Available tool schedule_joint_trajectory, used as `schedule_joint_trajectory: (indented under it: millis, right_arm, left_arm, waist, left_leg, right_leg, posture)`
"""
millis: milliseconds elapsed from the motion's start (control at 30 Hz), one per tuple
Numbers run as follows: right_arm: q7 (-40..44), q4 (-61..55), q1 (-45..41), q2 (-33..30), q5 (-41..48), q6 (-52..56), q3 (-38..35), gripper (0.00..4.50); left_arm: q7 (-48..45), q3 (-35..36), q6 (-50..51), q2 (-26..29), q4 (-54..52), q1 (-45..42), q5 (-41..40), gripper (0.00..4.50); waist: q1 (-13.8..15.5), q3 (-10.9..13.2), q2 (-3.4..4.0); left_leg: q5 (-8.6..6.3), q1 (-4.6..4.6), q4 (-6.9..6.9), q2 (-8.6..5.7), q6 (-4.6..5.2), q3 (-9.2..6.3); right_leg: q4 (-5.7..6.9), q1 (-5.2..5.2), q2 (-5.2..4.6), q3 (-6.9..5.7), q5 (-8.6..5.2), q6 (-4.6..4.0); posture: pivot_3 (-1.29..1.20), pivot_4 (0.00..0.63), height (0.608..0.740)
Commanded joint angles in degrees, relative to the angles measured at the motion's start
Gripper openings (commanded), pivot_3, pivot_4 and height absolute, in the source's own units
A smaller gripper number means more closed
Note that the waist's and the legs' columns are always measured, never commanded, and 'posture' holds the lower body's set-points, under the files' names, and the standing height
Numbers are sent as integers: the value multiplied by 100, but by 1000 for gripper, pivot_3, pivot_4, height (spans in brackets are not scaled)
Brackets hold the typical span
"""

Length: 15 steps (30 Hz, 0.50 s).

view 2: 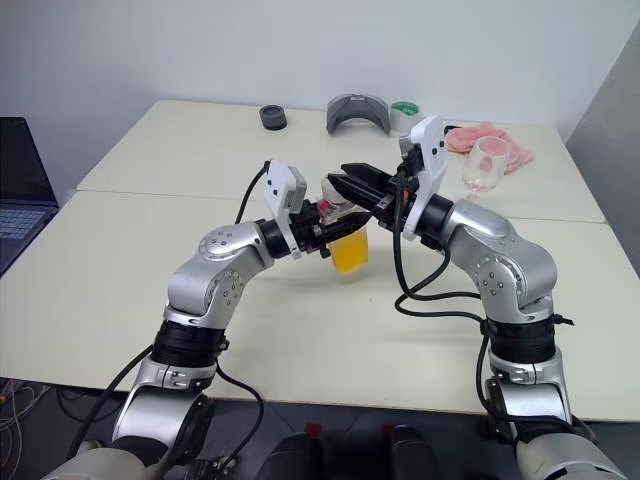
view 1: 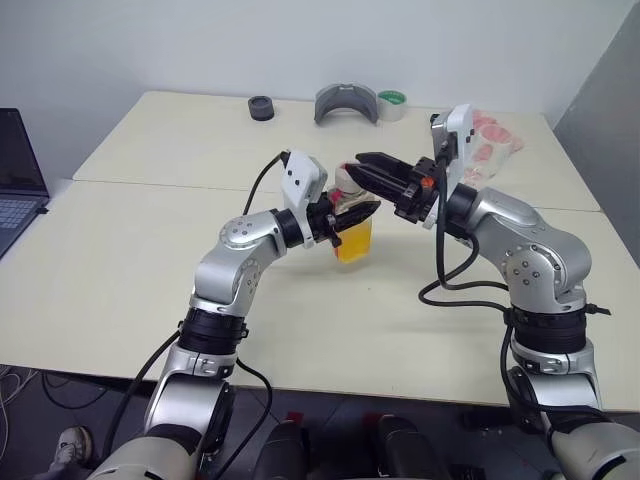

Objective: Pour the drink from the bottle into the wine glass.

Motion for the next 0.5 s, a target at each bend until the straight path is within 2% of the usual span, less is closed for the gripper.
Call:
schedule_joint_trajectory:
  millis: [33,200,500]
  right_arm:
    - [88,-172,-51,-29,2,-127,61,2765]
    - [95,-110,-51,-54,-120,-199,204,4463]
    - [43,6,-141,17,-144,-269,217,4463]
  left_arm:
    - [-31,73,-179,-13,-229,-203,-52,1783]
    - [-23,62,-135,-24,-287,-204,-76,1783]
    - [-7,56,-111,-36,-342,-169,-88,1783]
  waist:
    - [0,0,0]
    - [0,0,0]
    - [0,0,0]
  left_leg:
    - [0,0,0,0,0,0]
    - [0,0,0,0,0,0]
    - [0,0,0,0,0,0]
  right_leg:
    - [0,0,0,0,0,0]
    - [-1,0,0,0,0,0]
    - [-1,0,0,0,0,0]
  posture:
    - [0,150,740]
    - [0,150,740]
    - [0,150,740]
